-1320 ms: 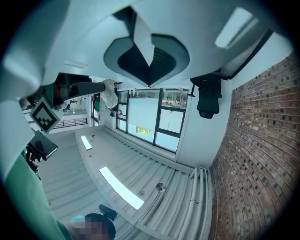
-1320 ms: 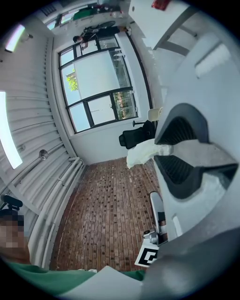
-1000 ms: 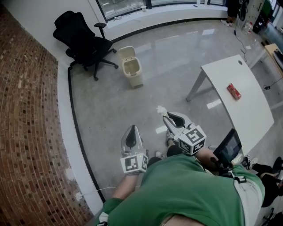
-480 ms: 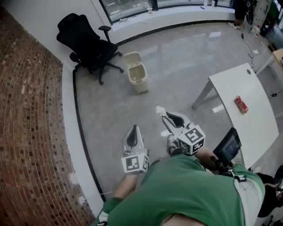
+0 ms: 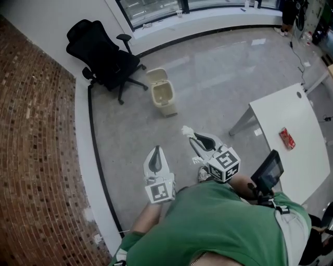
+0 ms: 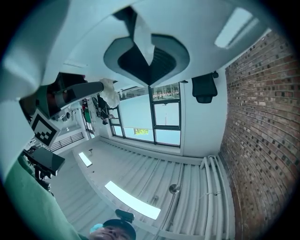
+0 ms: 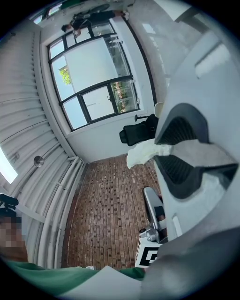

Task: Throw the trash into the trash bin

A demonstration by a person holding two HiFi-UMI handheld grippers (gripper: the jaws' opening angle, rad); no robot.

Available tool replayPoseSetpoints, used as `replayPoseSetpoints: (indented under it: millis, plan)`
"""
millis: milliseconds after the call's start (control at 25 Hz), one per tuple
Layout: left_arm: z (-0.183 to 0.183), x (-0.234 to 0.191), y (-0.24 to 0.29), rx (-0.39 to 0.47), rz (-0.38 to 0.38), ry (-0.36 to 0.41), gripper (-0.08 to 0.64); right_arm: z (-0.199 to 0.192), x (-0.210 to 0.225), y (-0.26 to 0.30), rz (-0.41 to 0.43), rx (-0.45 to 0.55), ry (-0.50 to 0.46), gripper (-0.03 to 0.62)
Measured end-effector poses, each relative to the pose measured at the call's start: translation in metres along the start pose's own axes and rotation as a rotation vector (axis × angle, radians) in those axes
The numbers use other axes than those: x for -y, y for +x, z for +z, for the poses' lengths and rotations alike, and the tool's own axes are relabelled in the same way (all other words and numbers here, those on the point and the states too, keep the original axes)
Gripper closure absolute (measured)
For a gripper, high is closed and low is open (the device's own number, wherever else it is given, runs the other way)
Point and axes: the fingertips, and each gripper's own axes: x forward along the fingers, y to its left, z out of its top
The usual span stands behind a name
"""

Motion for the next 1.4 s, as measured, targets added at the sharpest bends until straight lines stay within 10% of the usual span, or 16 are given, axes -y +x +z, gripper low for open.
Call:
replayPoseSetpoints:
  millis: [640,1400]
  plan:
    - [-0.013,-0.016,0.067,-0.017,0.024,0.024,0.554,0.003,0.051,0.047,0.016,-0.043,0.022,0.52]
    - [-0.034,-0.118,0.169,-0.031,-0.134,-0.039,0.554,0.034,0.056,0.183,-0.087,-0.069,-0.007,0.52]
